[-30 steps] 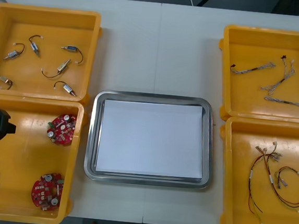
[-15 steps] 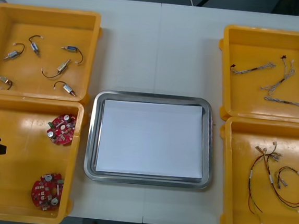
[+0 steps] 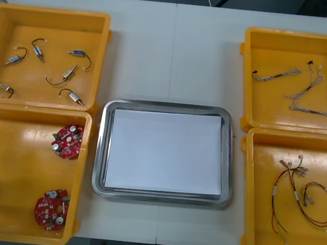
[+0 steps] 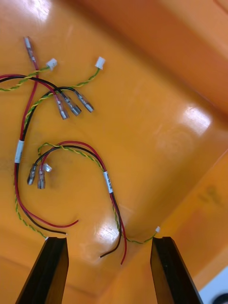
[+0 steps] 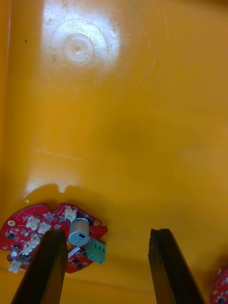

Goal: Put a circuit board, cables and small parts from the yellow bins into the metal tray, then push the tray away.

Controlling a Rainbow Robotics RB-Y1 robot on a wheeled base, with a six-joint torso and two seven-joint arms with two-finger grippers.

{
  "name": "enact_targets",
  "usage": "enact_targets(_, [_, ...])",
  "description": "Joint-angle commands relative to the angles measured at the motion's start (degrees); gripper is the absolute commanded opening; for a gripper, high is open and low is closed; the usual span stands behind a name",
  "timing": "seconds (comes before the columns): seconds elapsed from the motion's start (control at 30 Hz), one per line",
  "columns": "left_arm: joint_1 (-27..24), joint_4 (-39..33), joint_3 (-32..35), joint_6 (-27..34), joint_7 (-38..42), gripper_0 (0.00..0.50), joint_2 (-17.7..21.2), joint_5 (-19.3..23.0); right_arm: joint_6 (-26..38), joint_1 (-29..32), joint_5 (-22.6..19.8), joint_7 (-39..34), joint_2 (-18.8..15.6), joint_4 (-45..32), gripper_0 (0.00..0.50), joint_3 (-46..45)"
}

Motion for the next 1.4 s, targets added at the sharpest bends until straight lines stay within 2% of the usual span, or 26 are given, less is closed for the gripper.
enact_targets(0.03, [2.4,0.1,0.1,-1.3,-3.2,0.500,2.0,-0.7,-3.3,0.8,0.2,5.4,-2.6,3.2,0.500,2.1])
enact_targets(0.53, [4.2,0.9,-2.8,-2.5,-2.6,0.500,1.1,-3.2,-12.7,-0.5,4.3,5.1,-2.6,8.5,0.500,11.5])
enact_targets(0.73, [4.1,3.3,-4.7,-5.8,-2.6,0.500,1.1,-3.8,-16.4,-1.4,5.0,4.7,-2.5,10.9,0.500,15.1])
enact_targets(1.3, [4.0,6.7,-8.0,-10.8,-2.7,0.500,1.1,-5.2,-20.8,-4.0,5.8,3.7,-2.5,15.6,0.500,18.8])
enact_targets(1.33, [4.1,6.6,-8.1,-10.7,-2.7,0.454,1.1,-5.2,-20.9,-4.0,5.8,3.6,-2.5,15.7,0.500,18.9])
enact_targets(1.4, [4.3,6.6,-8.1,-10.7,-2.9,0.077,1.1,-5.2,-20.8,-4.2,5.8,3.6,-2.5,15.6,0.500,18.8])
